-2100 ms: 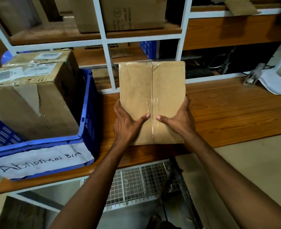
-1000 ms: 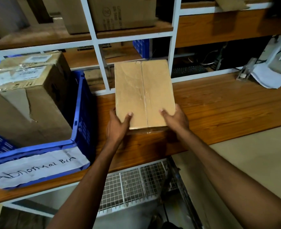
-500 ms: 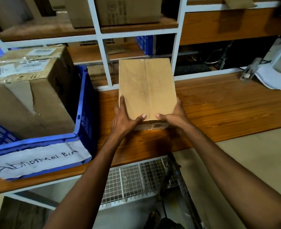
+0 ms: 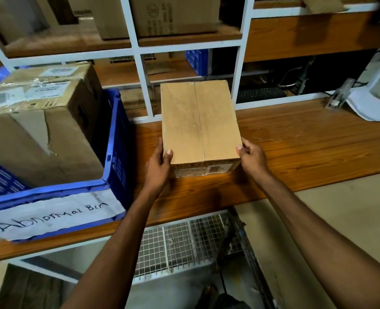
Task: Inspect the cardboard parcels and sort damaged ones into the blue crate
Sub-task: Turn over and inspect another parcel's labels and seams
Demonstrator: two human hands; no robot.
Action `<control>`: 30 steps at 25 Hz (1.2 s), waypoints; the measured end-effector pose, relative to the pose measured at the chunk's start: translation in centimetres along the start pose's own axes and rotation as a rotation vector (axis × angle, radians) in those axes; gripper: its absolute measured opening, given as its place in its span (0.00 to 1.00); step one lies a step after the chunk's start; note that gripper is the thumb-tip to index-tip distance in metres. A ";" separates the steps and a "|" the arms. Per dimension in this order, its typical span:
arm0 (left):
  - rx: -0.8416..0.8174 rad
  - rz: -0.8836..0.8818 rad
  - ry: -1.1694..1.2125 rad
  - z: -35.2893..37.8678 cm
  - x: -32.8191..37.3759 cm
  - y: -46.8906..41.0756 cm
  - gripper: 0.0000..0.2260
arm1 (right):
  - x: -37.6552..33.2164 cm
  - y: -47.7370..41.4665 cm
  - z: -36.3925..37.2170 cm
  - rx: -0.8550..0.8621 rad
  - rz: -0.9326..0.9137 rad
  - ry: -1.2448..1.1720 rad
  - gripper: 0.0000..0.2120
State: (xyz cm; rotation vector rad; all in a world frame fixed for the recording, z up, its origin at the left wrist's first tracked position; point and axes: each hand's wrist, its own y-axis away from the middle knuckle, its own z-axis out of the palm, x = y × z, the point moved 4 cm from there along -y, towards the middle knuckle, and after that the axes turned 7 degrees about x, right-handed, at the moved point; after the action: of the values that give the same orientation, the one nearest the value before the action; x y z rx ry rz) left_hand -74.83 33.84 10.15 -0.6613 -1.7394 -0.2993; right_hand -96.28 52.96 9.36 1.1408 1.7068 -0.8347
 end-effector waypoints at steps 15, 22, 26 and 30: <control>0.122 -0.104 -0.106 2.1 0.6 0.2 0.39 | -1.3 2.3 1.9 0.047 0.051 0.072 0.28; 0.357 0.105 -0.046 -1.0 11.7 0.2 0.35 | -12.0 3.4 -4.5 0.329 -0.206 0.022 0.28; 0.303 0.129 -0.294 -1.3 14.2 -1.9 0.35 | -14.4 2.4 -4.8 0.304 -0.191 0.147 0.33; 0.161 0.215 -0.509 0.0 14.5 -2.0 0.42 | -14.6 1.9 -3.4 0.192 -0.174 0.256 0.47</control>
State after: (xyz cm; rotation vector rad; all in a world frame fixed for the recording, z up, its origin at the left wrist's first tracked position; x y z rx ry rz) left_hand -78.11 36.13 24.20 -0.8469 -2.1216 0.1756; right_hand -92.89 51.69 24.08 1.2851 1.9921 -1.0124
